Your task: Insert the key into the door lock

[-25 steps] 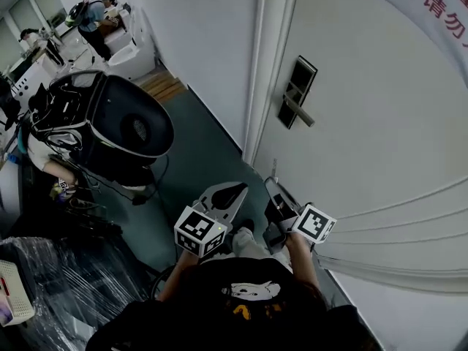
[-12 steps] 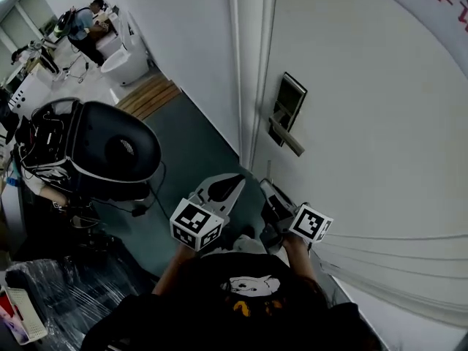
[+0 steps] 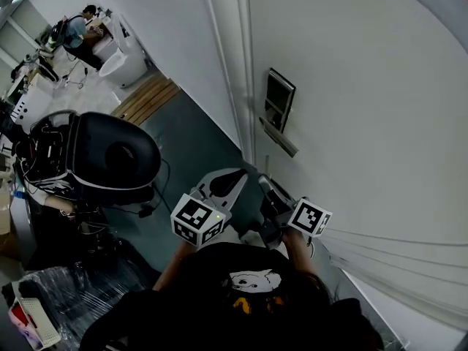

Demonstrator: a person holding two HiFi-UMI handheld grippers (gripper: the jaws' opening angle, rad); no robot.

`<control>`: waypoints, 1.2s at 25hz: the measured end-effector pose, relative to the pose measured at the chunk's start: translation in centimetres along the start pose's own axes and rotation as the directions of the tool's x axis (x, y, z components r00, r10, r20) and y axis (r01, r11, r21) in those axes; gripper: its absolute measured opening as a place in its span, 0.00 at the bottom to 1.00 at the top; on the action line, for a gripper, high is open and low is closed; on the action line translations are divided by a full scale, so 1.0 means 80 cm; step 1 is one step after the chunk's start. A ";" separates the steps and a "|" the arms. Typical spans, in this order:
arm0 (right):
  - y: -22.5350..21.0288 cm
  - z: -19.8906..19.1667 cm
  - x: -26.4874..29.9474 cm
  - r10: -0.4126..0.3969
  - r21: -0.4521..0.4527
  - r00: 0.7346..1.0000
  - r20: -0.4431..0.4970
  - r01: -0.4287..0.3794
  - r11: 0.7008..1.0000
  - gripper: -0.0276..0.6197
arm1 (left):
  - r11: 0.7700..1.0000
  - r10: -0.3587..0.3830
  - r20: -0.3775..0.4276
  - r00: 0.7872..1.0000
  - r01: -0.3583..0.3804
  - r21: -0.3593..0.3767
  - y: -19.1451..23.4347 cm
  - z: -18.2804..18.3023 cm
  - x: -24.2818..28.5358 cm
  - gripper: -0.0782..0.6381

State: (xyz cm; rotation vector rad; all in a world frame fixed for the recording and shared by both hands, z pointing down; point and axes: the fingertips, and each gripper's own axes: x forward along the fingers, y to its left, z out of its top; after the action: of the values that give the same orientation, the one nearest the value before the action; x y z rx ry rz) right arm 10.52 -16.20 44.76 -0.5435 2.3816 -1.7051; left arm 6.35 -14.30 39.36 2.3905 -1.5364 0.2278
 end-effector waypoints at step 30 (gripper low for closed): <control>-0.066 0.047 0.091 -0.129 0.097 0.917 0.378 0.099 0.990 0.07 | 0.926 -0.348 -0.053 0.936 0.352 0.138 0.086 -0.002 0.004 0.13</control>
State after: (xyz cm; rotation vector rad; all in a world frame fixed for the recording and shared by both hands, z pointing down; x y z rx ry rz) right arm 6.12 -23.82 49.05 -0.9259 2.0344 -1.5512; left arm 0.27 -17.21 40.68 2.7109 -1.0845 0.3014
